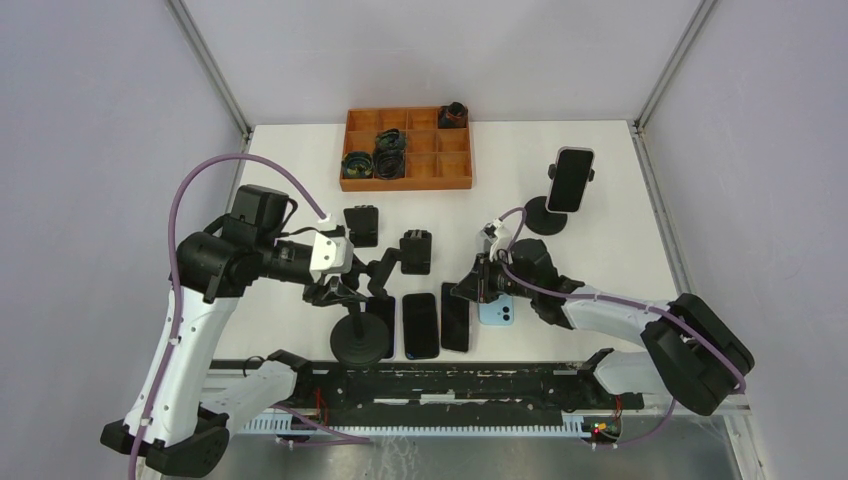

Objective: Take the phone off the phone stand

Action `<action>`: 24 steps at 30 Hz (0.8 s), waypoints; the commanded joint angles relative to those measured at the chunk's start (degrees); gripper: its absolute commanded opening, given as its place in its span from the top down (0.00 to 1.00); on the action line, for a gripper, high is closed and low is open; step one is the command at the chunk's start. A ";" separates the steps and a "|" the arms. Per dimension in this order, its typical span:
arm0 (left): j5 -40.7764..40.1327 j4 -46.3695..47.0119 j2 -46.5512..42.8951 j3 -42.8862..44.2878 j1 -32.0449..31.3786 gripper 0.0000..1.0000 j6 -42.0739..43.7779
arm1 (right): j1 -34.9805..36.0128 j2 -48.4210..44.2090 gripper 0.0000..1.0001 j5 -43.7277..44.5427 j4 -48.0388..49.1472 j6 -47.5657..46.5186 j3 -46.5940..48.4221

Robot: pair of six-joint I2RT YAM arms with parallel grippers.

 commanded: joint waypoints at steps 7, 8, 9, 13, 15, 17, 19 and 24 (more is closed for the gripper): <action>5.18 3.60 0.65 2.37 -0.13 0.98 0.80 | 1.24 -0.27 0.41 12.74 -4.99 -9.19 2.13; 5.23 3.65 0.65 2.39 -0.09 0.98 0.78 | 1.30 0.09 0.39 12.53 -5.32 -9.42 2.74; 5.24 3.66 0.68 2.49 -0.13 0.98 0.73 | 1.48 0.55 0.37 12.31 -5.88 -9.69 3.45; 5.08 3.66 0.59 2.50 -0.13 0.98 0.69 | 1.53 0.93 0.31 12.04 -6.94 -9.84 4.79; 5.06 3.71 0.51 2.51 -0.13 0.98 0.70 | 1.53 0.18 0.24 12.20 -7.63 -10.19 5.26; 5.11 3.66 0.56 2.52 -0.13 0.98 0.70 | 1.53 -1.35 0.11 12.91 -8.75 -11.10 6.20; 5.19 3.66 0.65 2.44 -0.14 0.98 0.71 | 1.53 -2.70 0.02 12.92 -10.51 -12.29 8.35; 5.56 3.75 0.84 2.35 -0.12 0.98 0.63 | 1.52 -9.51 0.02 8.27 -14.66 -15.53 16.60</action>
